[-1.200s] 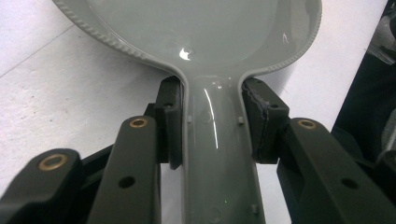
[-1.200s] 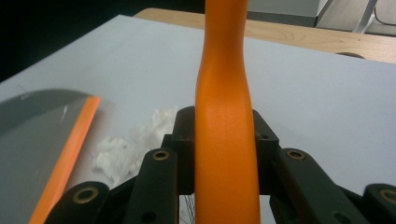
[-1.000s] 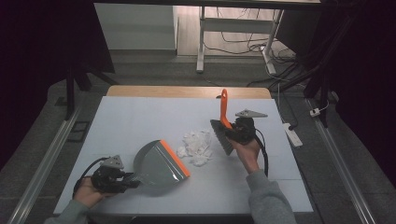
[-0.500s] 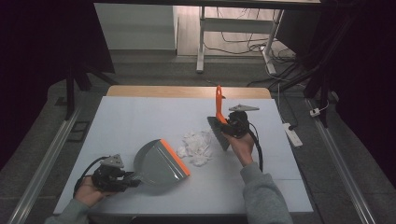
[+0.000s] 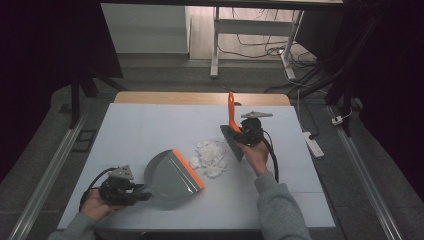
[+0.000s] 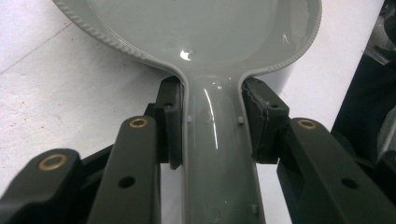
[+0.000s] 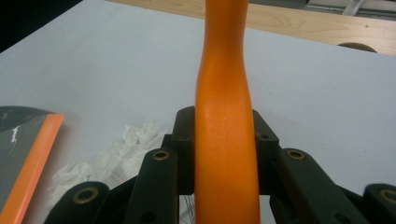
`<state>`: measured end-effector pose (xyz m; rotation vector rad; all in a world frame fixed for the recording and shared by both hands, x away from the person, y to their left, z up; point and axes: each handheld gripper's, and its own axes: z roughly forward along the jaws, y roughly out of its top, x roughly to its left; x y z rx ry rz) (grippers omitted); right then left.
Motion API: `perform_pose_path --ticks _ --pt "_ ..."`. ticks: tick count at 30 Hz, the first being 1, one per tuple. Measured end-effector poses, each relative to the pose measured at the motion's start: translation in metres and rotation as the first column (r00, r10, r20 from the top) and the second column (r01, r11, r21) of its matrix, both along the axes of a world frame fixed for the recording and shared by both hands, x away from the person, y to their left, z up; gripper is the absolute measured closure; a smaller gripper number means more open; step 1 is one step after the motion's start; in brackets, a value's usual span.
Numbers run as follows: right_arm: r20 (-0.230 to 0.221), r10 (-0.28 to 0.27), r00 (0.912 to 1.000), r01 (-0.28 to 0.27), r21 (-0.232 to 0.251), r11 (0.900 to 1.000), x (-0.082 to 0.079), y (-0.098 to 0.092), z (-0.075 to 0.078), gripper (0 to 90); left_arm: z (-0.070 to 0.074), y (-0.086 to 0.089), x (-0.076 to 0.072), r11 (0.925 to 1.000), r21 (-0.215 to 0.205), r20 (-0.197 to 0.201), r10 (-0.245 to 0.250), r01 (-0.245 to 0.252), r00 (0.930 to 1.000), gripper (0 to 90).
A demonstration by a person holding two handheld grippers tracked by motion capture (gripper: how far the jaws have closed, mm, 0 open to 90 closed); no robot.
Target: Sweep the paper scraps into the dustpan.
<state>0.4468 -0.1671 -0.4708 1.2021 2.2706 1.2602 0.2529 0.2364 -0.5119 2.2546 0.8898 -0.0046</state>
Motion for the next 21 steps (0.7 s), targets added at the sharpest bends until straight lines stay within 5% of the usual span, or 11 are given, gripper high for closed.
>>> perform_pose_path --ticks 15,21 --pt "-0.004 -0.017 0.9999 0.017 -0.029 0.999 0.006 0.002 -0.001 70.3 -0.002 -0.002 0.001 0.9999 -0.003 -0.015 -0.011 0.010 0.9998 61.7" --pt "0.000 -0.012 0.9999 0.012 -0.091 0.996 0.017 0.014 -0.003 70.3 -0.003 -0.003 0.002 0.9999 -0.002 -0.018 -0.014 0.014 0.9998 61.7"
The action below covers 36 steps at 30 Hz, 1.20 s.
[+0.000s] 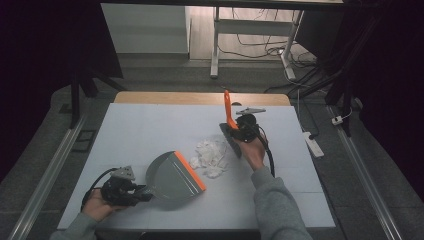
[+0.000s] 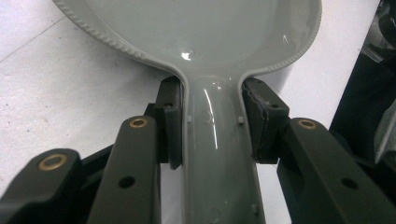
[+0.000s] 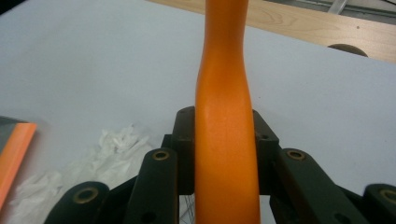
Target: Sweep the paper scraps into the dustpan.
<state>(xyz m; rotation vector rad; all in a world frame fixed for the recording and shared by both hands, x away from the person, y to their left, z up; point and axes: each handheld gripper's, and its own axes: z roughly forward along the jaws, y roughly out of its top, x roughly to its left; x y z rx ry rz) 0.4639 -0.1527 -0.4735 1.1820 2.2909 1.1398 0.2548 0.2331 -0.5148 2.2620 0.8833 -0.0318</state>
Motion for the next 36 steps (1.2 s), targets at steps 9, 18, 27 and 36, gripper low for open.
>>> perform_pose_path --ticks 9,18,27,36 --pt "-0.013 0.003 0.9999 -0.003 -0.032 0.999 0.011 0.013 -0.004 70.3 0.000 0.000 0.001 1.0000 -0.004 -0.002 -0.008 0.008 1.0000 61.7" --pt "-0.048 0.035 0.9982 -0.038 -0.049 0.998 0.013 0.027 -0.012 70.5 0.000 -0.002 0.002 1.0000 -0.006 -0.009 -0.007 0.007 0.9999 61.7" --pt "-0.127 0.111 0.9856 -0.116 -0.031 0.993 0.002 0.054 -0.015 70.6 -0.003 -0.007 0.006 0.9997 0.004 -0.027 -0.022 0.022 0.9994 61.7" --pt "-0.123 0.226 0.9664 -0.221 0.056 0.974 -0.027 0.065 -0.004 70.5 -0.003 -0.008 0.006 0.9997 0.005 -0.026 -0.022 0.023 0.9994 61.7"
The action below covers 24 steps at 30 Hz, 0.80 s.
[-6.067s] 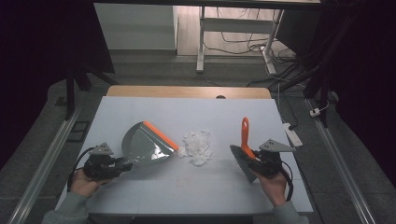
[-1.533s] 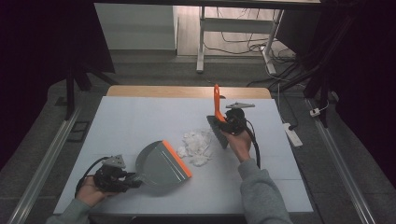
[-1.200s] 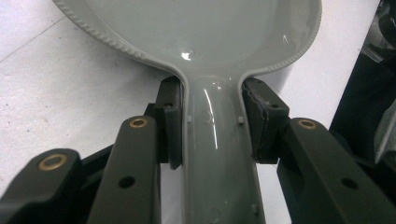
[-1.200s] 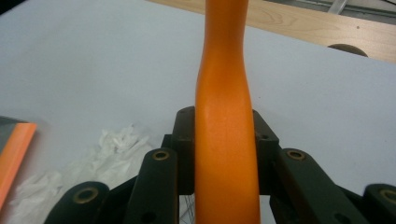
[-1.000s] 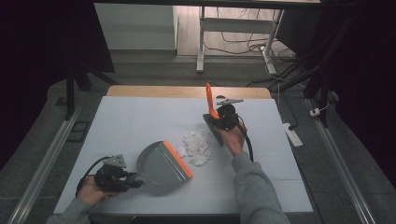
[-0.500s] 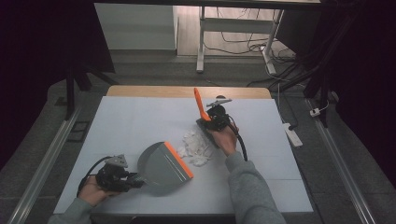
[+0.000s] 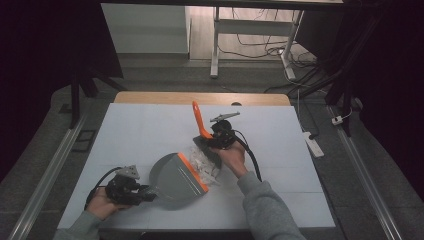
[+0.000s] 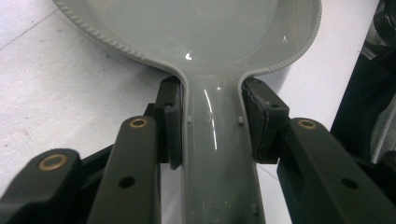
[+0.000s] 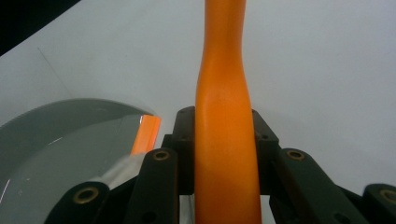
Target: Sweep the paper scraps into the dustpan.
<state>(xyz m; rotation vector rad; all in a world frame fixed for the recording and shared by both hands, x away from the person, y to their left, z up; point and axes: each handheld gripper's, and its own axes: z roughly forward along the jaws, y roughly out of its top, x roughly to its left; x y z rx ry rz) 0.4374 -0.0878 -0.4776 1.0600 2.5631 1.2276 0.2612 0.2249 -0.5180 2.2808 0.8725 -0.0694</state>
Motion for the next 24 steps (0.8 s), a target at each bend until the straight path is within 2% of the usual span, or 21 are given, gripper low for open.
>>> perform_pose_path --ticks 3,4,5,7,13,18,24 --pt "0.033 -0.018 0.9993 0.017 0.028 0.999 0.001 -0.010 0.011 70.4 0.000 0.000 0.000 1.0000 -0.001 0.000 0.001 -0.001 1.0000 61.6" --pt "0.033 -0.018 0.9993 0.017 0.028 0.999 0.001 -0.010 0.011 70.4 0.000 0.000 0.000 1.0000 -0.001 -0.002 0.001 -0.001 1.0000 61.6" --pt "0.061 -0.020 0.9979 0.018 0.025 1.000 0.002 -0.017 0.017 70.4 0.000 0.000 0.001 1.0000 0.000 -0.002 0.000 0.000 1.0000 61.7" --pt "0.071 -0.024 0.9972 0.023 0.017 1.000 0.002 -0.020 0.019 70.4 0.000 0.000 0.001 1.0000 -0.002 -0.003 0.002 -0.002 1.0000 61.6" --pt "0.111 -0.116 0.9871 0.117 -0.010 0.993 0.017 -0.043 0.023 70.4 0.000 0.000 0.001 1.0000 -0.002 -0.003 0.002 -0.002 1.0000 61.7" --pt "0.134 -0.152 0.9793 0.157 -0.030 0.987 0.029 -0.046 0.021 70.4 0.000 0.000 0.001 1.0000 -0.006 -0.005 0.002 -0.002 1.0000 61.7" --pt "0.114 -0.155 0.9813 0.163 -0.071 0.984 0.047 -0.034 0.010 70.4 0.000 0.000 0.001 1.0000 -0.005 -0.004 0.002 -0.002 1.0000 61.6"
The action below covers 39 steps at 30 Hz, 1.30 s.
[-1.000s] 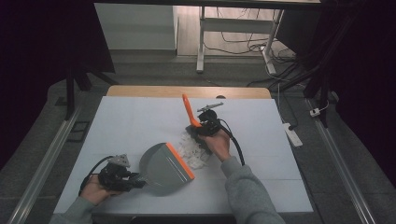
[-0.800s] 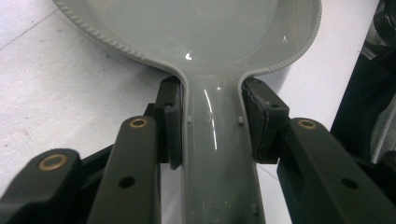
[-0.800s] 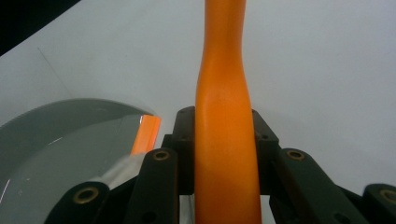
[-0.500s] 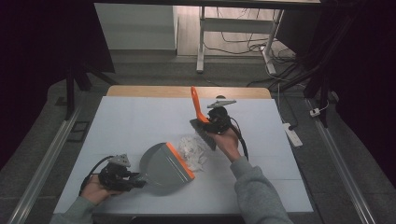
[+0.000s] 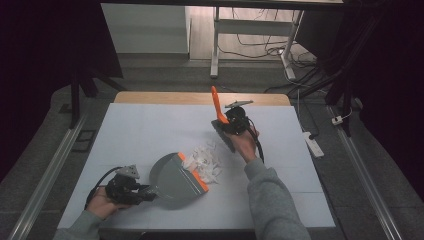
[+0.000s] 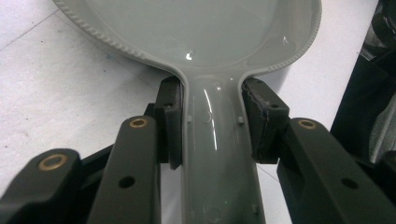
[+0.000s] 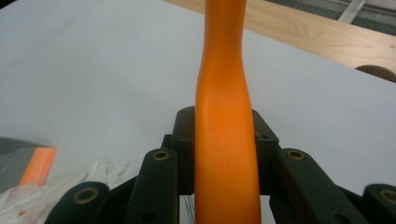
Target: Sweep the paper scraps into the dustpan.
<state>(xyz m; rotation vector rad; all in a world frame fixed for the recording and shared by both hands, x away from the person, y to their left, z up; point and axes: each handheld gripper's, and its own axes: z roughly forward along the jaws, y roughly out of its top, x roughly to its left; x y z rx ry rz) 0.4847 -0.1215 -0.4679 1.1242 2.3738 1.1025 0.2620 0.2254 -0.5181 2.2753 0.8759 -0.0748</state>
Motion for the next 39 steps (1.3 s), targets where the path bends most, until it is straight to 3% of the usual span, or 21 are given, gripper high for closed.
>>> perform_pose_path --ticks 6,12,17,19,23,25,27,33,36,39 --pt "-0.041 0.023 0.9989 -0.024 -0.036 0.999 0.009 0.018 -0.016 70.5 0.000 -0.001 0.000 1.0000 0.000 0.000 -0.004 0.004 1.0000 61.6" --pt "-0.073 0.050 0.9961 -0.053 -0.050 0.997 0.003 0.034 -0.019 70.6 0.000 -0.001 0.001 1.0000 0.005 -0.001 -0.007 0.007 1.0000 61.7" --pt "-0.097 0.109 0.9893 -0.110 0.004 0.994 -0.014 0.046 -0.021 70.6 -0.001 -0.001 0.002 1.0000 0.003 -0.004 -0.008 0.008 1.0000 61.7" --pt "-0.088 0.144 0.9857 -0.145 -0.004 0.989 -0.025 0.053 -0.021 70.5 -0.001 -0.002 0.002 1.0000 0.004 -0.005 -0.009 0.009 0.9999 61.7" --pt "-0.098 0.200 0.9750 -0.197 0.036 0.980 -0.041 0.066 -0.022 70.5 -0.001 -0.002 0.002 1.0000 0.003 -0.006 -0.007 0.007 1.0000 61.7" --pt "-0.083 0.230 0.9695 -0.229 0.026 0.973 -0.050 0.075 -0.022 70.5 -0.001 -0.002 0.002 1.0000 0.001 -0.006 -0.005 0.005 1.0000 61.7" --pt "-0.088 0.250 0.9641 -0.246 0.058 0.968 -0.056 0.079 -0.021 70.5 -0.001 -0.003 0.003 1.0000 0.000 -0.006 -0.006 0.006 1.0000 61.7" --pt "-0.097 0.277 0.9559 -0.265 0.121 0.957 -0.065 0.081 -0.023 70.5 -0.001 -0.003 0.003 1.0000 0.001 -0.006 -0.005 0.005 1.0000 61.7" --pt "-0.080 0.298 0.9513 -0.285 0.144 0.948 -0.067 0.081 -0.021 70.5 -0.001 -0.002 0.003 1.0000 0.001 -0.007 -0.006 0.006 1.0000 61.7" --pt "-0.051 0.298 0.9533 -0.286 0.163 0.944 -0.067 0.076 -0.016 70.5 -0.001 -0.002 0.003 1.0000 -0.003 -0.009 -0.006 0.006 0.9999 61.7"
